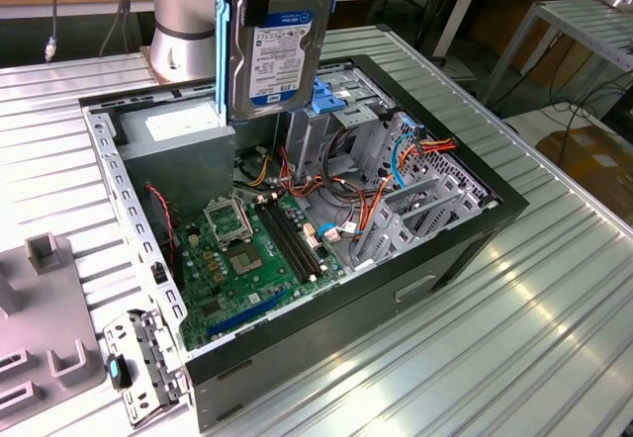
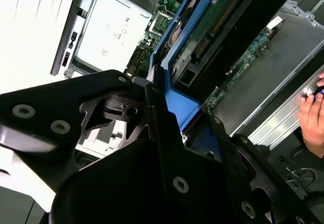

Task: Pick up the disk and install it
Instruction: 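Insert the disk into the insertion slot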

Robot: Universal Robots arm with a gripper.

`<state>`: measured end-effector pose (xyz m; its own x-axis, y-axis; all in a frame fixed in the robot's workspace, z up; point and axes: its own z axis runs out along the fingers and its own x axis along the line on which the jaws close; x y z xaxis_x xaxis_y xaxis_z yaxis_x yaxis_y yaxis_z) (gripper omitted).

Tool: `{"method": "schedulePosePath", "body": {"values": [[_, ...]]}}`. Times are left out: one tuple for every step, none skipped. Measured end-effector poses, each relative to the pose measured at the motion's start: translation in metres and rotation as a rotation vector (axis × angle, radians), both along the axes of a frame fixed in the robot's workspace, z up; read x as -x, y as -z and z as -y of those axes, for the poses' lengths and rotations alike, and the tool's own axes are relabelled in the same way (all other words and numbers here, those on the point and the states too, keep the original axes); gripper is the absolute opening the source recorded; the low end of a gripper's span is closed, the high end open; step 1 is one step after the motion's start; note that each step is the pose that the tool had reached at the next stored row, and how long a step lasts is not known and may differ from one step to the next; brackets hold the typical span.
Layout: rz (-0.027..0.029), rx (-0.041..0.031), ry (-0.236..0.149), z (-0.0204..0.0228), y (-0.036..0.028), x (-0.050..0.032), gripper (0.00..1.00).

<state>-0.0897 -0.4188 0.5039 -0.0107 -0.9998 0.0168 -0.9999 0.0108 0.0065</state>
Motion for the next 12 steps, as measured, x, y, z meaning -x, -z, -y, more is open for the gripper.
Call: {"method": "schedulePosePath", "body": {"values": [[0.0, -0.0001, 0.0, 0.0012, 0.0002, -0.0003, 0.37], [0.0001, -0.0001, 0.0, 0.0027, 0.0003, -0.0007, 0.37], [0.0001, -0.0001, 0.0, 0.0044, 0.0004, -0.001, 0.37], [0.0001, -0.0002, 0.0, 0.0062, 0.0005, -0.0013, 0.37], [0.0001, -0.0002, 0.0, 0.0078, 0.0006, -0.0016, 0.37], [0.0001, -0.0002, 0.0, 0.0107, 0.0008, -0.0018, 0.37], [0.0, -0.0001, 0.0, 0.0143, 0.0009, -0.002, 0.37], [0.0, -0.0001, 0.0, 0.017, 0.001, -0.002, 0.37], [0.0001, -0.0002, 0.0, 0.019, 0.001, -0.002, 0.37], [0.0001, -0.0002, 0.0, 0.0208, 0.001, -0.002, 0.37], [0.0001, -0.0002, 0.0, 0.0238, 0.001, -0.002, 0.37], [0.0001, -0.0002, 0.0, 0.0254, 0.001, -0.002, 0.37]]}}
